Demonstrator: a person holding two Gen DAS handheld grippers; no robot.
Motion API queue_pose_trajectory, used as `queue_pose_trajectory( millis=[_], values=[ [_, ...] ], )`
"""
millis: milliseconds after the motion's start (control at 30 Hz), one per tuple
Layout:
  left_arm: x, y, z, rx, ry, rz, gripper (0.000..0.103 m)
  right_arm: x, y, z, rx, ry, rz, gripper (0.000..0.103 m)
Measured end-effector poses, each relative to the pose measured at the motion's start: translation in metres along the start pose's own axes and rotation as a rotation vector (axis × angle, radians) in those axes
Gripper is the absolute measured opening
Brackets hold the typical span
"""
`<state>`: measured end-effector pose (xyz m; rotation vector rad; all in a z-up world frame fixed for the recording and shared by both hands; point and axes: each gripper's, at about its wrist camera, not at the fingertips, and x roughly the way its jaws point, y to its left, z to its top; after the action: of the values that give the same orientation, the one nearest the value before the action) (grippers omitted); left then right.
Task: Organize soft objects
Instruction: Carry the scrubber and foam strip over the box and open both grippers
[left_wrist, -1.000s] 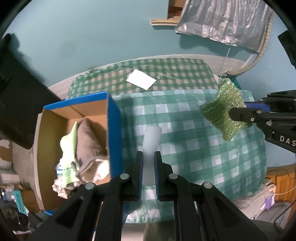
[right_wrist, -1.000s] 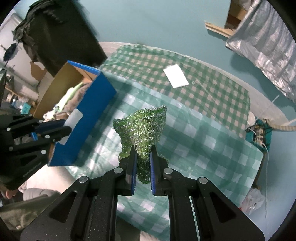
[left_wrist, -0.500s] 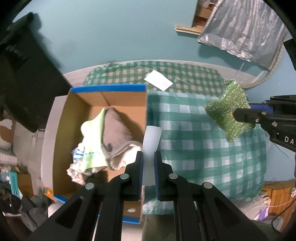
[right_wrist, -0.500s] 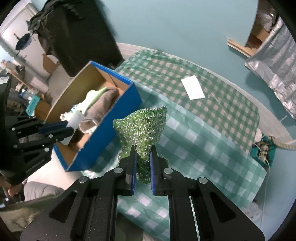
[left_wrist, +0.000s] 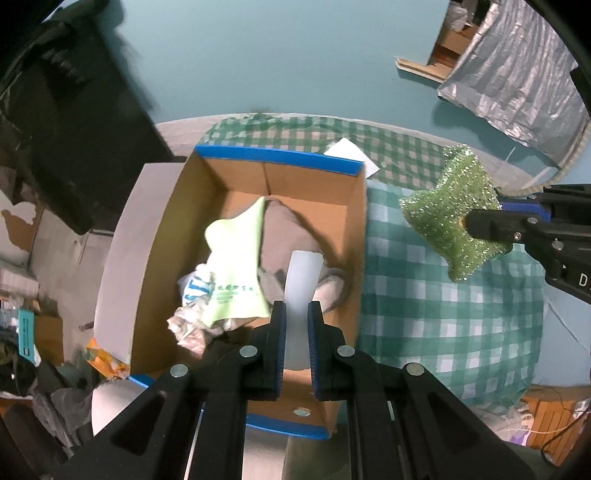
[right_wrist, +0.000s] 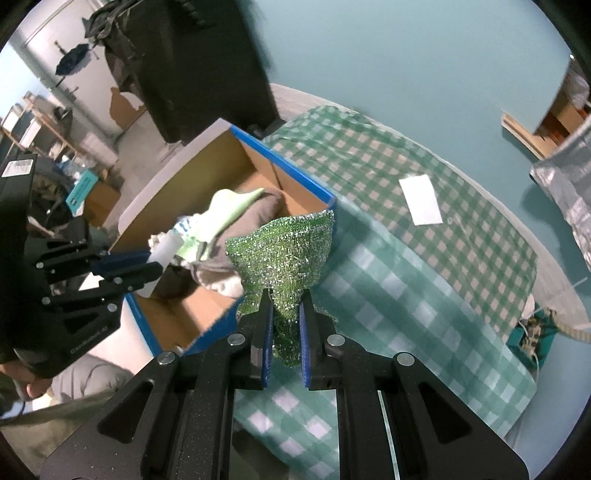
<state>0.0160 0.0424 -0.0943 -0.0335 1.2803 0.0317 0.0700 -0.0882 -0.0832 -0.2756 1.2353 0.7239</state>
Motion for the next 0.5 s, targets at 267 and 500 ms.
queue_pose_trajectory(
  millis=[267,500],
  values=[
    [0.008,0.026,-0.004,-0.041,0.02,0.011,0.011,0.023,0.028,0.022,-0.049,0.027,0.013,0.01],
    [0.018,0.05,-0.009,-0.079,0.046,0.018,0.011,0.046,0.047,0.035,-0.087,0.06,0.023,0.01]
  ],
)
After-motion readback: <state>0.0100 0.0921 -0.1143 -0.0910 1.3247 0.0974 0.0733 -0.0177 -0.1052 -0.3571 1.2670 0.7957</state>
